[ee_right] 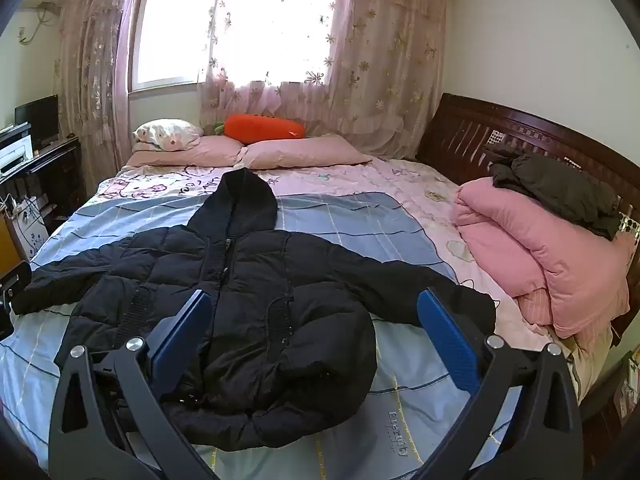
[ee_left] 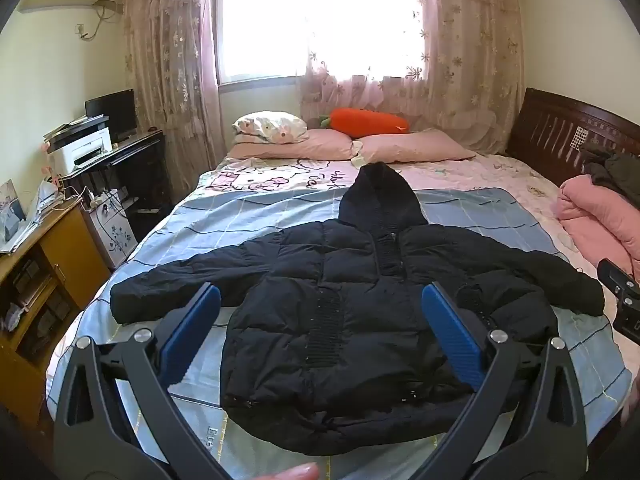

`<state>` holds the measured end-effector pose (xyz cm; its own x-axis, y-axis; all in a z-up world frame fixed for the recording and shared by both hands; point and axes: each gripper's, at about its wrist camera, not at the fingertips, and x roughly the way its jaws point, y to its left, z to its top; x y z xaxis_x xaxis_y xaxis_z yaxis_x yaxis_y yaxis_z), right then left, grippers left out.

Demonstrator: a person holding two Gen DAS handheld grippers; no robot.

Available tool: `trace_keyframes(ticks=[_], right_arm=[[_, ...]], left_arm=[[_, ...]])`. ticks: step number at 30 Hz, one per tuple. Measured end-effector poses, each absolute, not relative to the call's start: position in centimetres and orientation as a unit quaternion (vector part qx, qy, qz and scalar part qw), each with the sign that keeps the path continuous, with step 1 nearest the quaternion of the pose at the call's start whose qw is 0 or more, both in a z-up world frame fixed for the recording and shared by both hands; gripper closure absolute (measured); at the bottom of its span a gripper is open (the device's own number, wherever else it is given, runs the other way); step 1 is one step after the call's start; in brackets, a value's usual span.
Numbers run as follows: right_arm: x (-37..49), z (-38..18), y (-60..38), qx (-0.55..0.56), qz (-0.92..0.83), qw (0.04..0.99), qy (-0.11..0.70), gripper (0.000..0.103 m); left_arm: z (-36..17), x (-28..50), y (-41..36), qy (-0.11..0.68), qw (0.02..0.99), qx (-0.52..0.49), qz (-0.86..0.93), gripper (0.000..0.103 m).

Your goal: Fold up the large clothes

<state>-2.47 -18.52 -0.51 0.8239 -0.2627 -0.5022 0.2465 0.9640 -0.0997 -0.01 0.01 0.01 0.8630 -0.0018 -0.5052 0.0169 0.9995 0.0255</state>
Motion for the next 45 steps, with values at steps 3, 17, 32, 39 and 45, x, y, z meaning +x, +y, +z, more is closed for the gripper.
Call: trace_keyframes(ticks=[3, 17, 32, 39, 45], right_arm=[[-2.4, -0.5, -18.7, -0.018, -0.135, 0.955, 0.264, 0.001], [-2.8, 0.4, -18.6, -0.023, -0.131, 0.955, 0.265, 0.001], [-2.8, 0.2, -18.4, -0.029, -0.128, 0.953, 0.274, 0.001], [-2.5, -0.1, -18.5, -0.026, -0.127, 0.951, 0.281, 0.001], [-2.4, -0.2, -18.3, -0.027, -0.126, 0.951, 0.281, 0.001]], left_arm=[[0.1, -0.1, 0.1, 0.26, 0.965, 0.013, -0.006, 0.002], [0.6, 0.2, -0.5, 0.266, 0.964, 0.009, -0.016, 0.002], [0.3, 0.1, -0.7, 0.263, 0.965, 0.026, -0.002, 0.002], [0.2, -0.1, -0.7, 0.262, 0.965, 0.026, -0.006, 0.002], [-0.2, 0.2, -0.8, 0.269, 0.963, 0.024, -0.01, 0.002]])
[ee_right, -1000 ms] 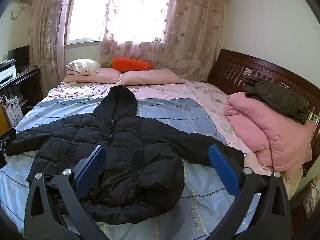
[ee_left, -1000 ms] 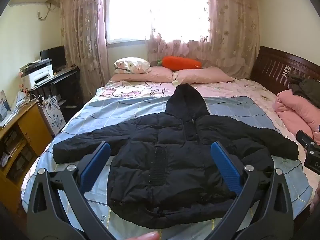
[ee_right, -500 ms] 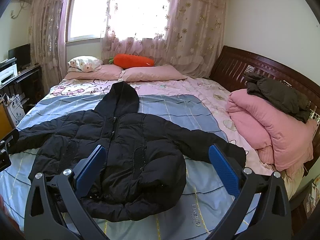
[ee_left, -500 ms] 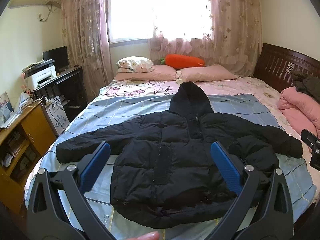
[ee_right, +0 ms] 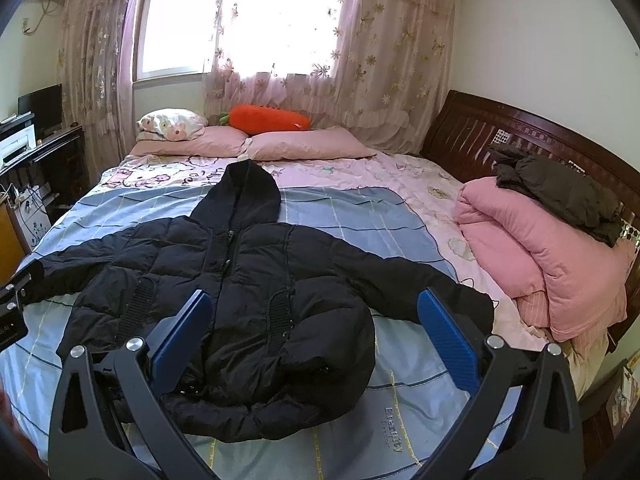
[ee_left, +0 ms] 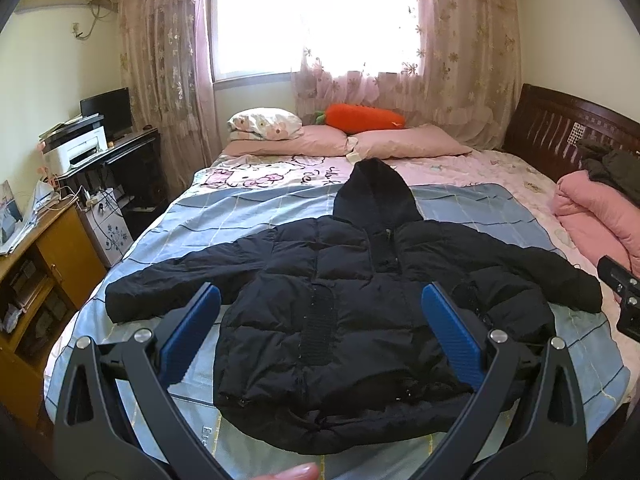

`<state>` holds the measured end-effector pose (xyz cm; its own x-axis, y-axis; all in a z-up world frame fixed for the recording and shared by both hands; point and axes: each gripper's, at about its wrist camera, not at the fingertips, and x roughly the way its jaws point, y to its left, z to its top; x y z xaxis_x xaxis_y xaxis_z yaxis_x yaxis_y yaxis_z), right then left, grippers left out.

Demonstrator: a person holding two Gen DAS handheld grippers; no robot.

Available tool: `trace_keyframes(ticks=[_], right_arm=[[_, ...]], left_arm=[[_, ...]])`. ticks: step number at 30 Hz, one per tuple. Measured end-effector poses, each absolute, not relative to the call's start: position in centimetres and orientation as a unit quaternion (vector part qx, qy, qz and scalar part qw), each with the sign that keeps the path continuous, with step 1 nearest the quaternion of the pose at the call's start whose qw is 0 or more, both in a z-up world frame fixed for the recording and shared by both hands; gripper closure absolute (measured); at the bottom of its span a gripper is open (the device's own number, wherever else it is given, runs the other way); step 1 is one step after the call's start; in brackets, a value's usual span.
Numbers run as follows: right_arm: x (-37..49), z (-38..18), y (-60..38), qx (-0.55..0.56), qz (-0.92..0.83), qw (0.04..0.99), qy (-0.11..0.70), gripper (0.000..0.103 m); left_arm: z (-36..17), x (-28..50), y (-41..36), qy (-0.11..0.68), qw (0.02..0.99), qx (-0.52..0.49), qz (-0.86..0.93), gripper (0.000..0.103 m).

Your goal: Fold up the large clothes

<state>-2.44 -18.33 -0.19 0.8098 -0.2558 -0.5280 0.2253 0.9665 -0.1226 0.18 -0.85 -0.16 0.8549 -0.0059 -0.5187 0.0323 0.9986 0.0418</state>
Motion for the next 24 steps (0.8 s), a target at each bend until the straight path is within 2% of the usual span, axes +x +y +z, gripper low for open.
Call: trace_keyframes(ticks=[24], right_arm=[[-2.44, -0.62, -18.38, -0.03, -0.131, 0.951, 0.28, 0.001]], left_arm=[[-0.5, 0.56, -1.08, 0.276, 0.961, 0.032, -0.01, 0.002]])
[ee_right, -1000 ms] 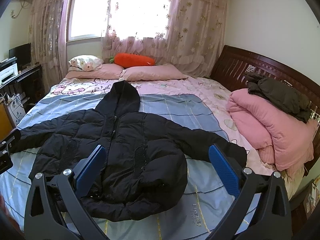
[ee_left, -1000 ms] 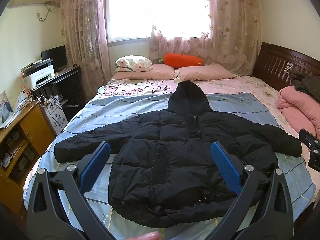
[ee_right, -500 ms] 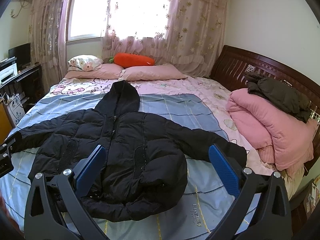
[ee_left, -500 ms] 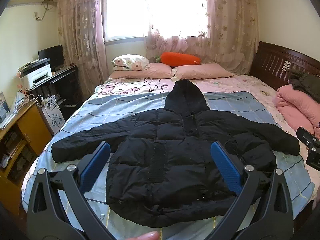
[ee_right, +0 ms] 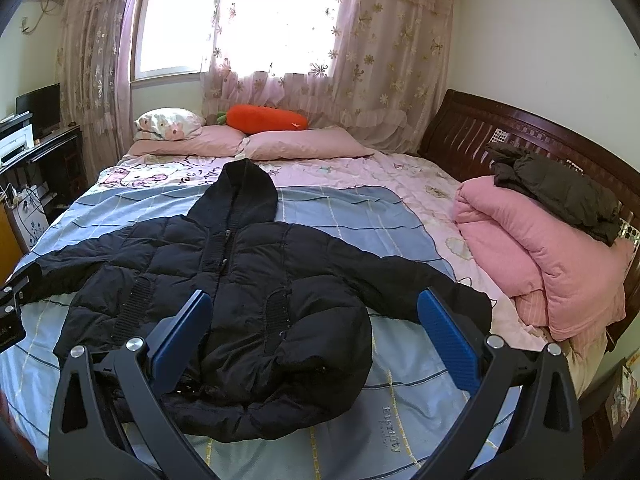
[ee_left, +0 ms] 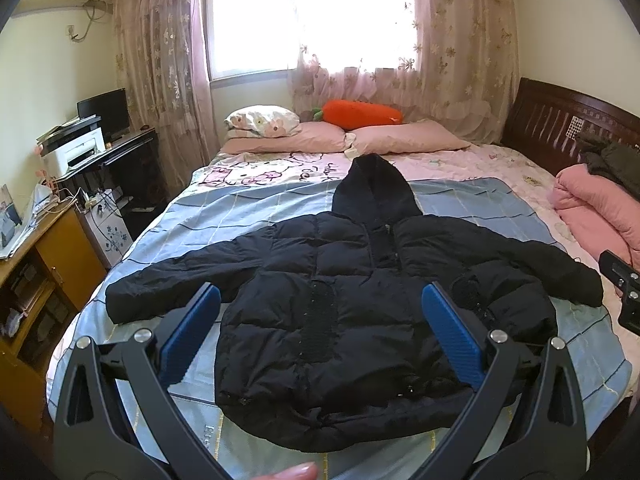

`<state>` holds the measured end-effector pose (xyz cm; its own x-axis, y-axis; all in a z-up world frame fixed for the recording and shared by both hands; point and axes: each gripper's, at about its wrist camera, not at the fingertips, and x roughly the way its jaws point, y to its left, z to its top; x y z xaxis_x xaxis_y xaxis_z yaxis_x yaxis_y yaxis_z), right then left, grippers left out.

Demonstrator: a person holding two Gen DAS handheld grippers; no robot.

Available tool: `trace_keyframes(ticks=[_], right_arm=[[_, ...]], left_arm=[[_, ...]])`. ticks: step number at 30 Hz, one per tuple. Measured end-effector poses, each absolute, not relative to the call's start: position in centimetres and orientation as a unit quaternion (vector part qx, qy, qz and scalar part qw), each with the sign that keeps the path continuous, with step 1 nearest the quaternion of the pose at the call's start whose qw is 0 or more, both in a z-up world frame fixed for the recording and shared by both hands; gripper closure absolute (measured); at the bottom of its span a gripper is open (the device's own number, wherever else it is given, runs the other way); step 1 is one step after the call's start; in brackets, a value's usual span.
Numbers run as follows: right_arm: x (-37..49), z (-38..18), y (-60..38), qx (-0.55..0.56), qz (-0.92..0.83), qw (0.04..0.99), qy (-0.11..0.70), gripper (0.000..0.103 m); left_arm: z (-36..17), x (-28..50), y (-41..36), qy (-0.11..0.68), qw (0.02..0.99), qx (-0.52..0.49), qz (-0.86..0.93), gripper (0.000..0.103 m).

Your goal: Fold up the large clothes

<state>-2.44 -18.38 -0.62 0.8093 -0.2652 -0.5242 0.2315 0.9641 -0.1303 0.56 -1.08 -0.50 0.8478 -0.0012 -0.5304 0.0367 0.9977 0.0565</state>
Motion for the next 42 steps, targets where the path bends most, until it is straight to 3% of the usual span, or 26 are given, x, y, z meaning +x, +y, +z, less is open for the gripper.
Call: trace_keyframes(ticks=[28, 34, 42], right_arm=[[1.2, -2.8, -18.4, -0.021, -0.114, 0.948, 0.296, 0.001], [9.3, -4.2, -18.9, -0.028, -0.11, 0.957, 0.267, 0.001], [25.4, -4.9, -20.0, -0.008, 0.008, 0.94, 0.34, 0.001]], left_arm=[[-2.2, 3.2, -1.2, 0.296, 0.955, 0.031, -0.017, 0.002], [-5.4, 10.2, -1.2, 0.352, 0.934, 0.005, -0.058, 0.002], [-5.1, 27.6, -1.8, 0.389, 0.919, -0.001, -0.059, 0.002]])
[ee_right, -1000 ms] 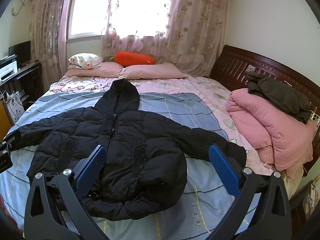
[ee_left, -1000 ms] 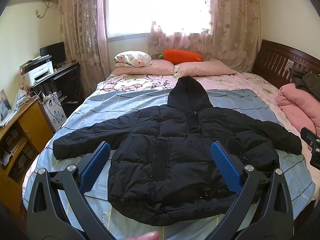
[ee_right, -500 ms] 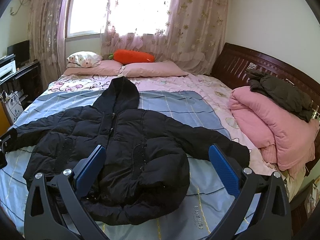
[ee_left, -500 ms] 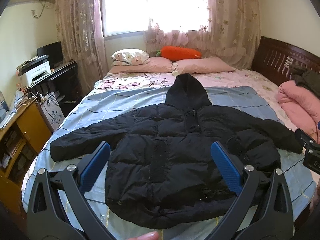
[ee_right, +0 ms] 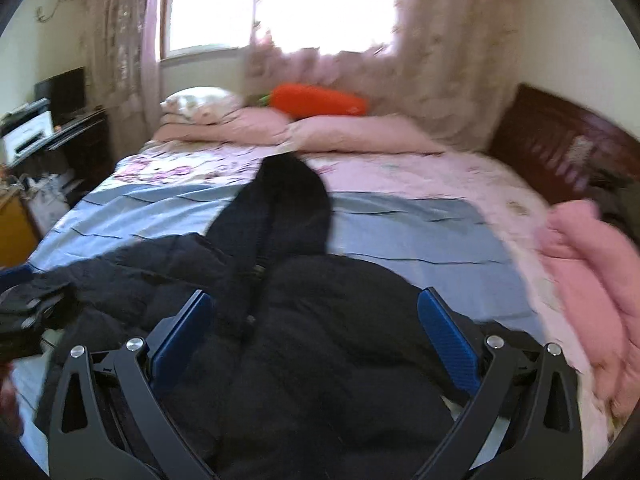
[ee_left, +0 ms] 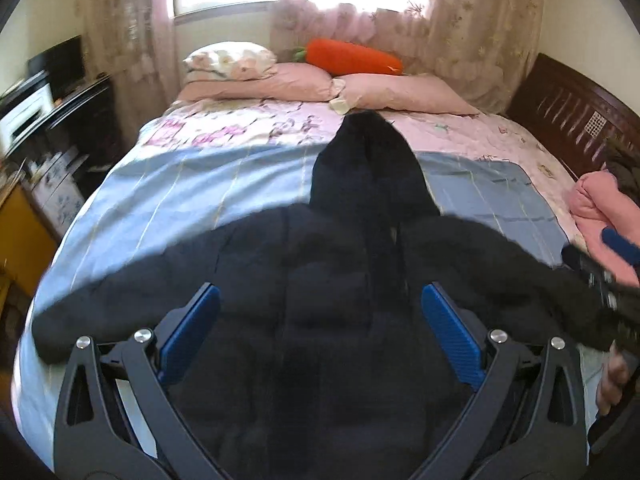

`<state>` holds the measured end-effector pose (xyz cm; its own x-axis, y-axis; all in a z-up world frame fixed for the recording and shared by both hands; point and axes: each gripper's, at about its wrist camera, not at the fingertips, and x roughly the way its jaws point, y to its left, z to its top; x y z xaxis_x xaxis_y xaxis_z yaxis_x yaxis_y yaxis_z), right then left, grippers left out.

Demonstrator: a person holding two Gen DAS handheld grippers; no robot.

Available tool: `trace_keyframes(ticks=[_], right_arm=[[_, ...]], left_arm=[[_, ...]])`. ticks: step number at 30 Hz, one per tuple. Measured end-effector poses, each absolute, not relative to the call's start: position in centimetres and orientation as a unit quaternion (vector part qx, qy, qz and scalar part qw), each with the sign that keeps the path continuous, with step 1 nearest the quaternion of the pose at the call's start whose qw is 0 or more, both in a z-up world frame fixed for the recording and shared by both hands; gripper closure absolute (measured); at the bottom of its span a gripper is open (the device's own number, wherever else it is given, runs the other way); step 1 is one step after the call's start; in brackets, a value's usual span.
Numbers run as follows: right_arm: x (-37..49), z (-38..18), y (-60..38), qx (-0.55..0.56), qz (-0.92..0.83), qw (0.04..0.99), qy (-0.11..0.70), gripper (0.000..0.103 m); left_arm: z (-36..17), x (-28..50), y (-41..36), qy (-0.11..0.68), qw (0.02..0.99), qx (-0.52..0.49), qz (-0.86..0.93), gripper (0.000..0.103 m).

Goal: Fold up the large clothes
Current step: 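Grasp the black hood with the left tool while the right tool grasps it too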

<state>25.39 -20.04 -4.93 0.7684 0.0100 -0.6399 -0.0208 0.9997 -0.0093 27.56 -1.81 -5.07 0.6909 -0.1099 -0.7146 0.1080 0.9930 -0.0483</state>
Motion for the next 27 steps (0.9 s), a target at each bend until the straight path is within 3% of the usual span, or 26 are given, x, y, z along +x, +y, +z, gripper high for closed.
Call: trace_keyframes(ticks=[6, 11, 13, 15, 21, 27], right_arm=[[40.1, -3.6, -21.4, 0.032, 0.102, 0.902, 0.419, 0.001], [54.4, -8.5, -25.1, 0.128, 0.125, 0.843, 0.507, 0.001], [58.7, -11.7, -26.3, 0.138, 0.122, 0.819, 0.543, 0.013], [61.7, -14.5, -27.5, 0.153, 0.14, 0.802, 0.561, 0.021], [66.0, -21.8, -31.9, 0.249, 0.181, 0.766, 0.564, 0.022], [66.9, -26.7, -33.3, 0.241, 0.169, 0.761, 0.578, 0.022]], left_arm=[[-3.0, 44.2, -3.5, 0.423, 0.902, 0.004, -0.085, 0.002], [-7.7, 57.4, -2.9, 0.494, 0.863, -0.027, -0.098, 0.002], [-10.3, 61.4, -2.5, 0.514, 0.851, -0.041, -0.101, 0.002], [-14.1, 65.6, -2.5, 0.544, 0.827, -0.063, -0.123, 0.01], [-22.3, 71.0, -2.3, 0.585, 0.776, -0.158, -0.177, 0.015], [-27.3, 72.7, -1.3, 0.592, 0.756, -0.192, -0.2, 0.015]])
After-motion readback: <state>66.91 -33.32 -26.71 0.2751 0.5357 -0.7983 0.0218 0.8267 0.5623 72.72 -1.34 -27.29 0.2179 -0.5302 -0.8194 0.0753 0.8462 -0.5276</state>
